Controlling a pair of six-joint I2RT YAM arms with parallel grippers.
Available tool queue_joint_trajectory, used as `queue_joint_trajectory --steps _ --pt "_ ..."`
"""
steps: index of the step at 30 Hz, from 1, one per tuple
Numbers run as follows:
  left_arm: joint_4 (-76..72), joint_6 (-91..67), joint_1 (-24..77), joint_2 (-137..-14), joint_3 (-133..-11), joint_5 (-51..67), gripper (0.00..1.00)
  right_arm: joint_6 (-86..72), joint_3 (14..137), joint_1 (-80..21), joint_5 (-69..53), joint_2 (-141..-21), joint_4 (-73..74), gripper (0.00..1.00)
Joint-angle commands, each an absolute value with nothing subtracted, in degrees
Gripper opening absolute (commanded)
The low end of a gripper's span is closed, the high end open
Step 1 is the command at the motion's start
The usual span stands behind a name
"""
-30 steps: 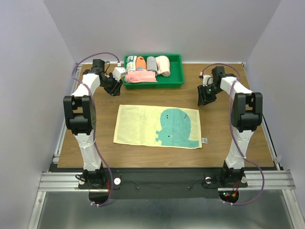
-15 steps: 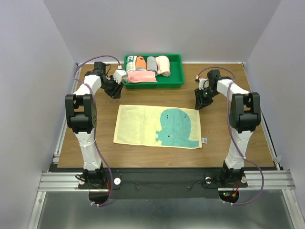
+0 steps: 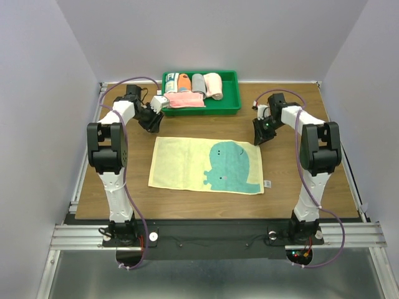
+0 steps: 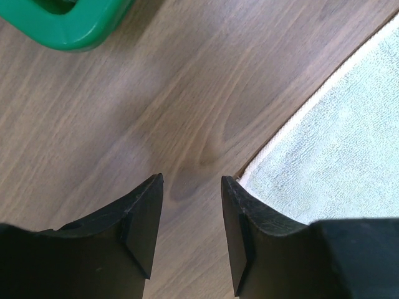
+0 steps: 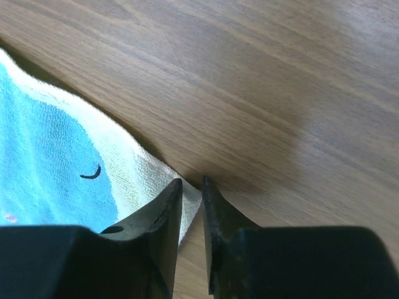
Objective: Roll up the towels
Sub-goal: Fold the towel
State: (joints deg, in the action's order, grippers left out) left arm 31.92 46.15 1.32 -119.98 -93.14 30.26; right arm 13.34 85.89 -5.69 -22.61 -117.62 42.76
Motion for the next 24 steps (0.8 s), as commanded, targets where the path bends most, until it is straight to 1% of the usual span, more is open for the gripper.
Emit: queue_joint_trajectory --steps 1,3,4,19,24 --pt "31.11 45.79 1.76 -119.53 -91.94 30.59 0.53 14.33 83.41 -6.5 -19.87 -117.07 44.47 0.21" --pt "30.94 45.62 1.93 -119.79 -91.85 30.76 0.53 14.41 83.58 -6.5 -19.16 -117.25 44.3 0.12" --pt "30.94 45.62 2.11 -119.79 -91.76 30.76 0.53 14.59 83.93 -6.5 -18.9 -117.25 44.3 0.01" --pt "31.64 43.77 2.2 -120.41 -94.48 33.05 0.52 15.47 93.68 -6.42 -17.14 -116.02 43.59 0.01" --pt "31.82 43.77 2.2 -121.03 -94.57 33.31 0.52 15.91 93.69 -6.5 -16.17 -115.84 43.68 0.01"
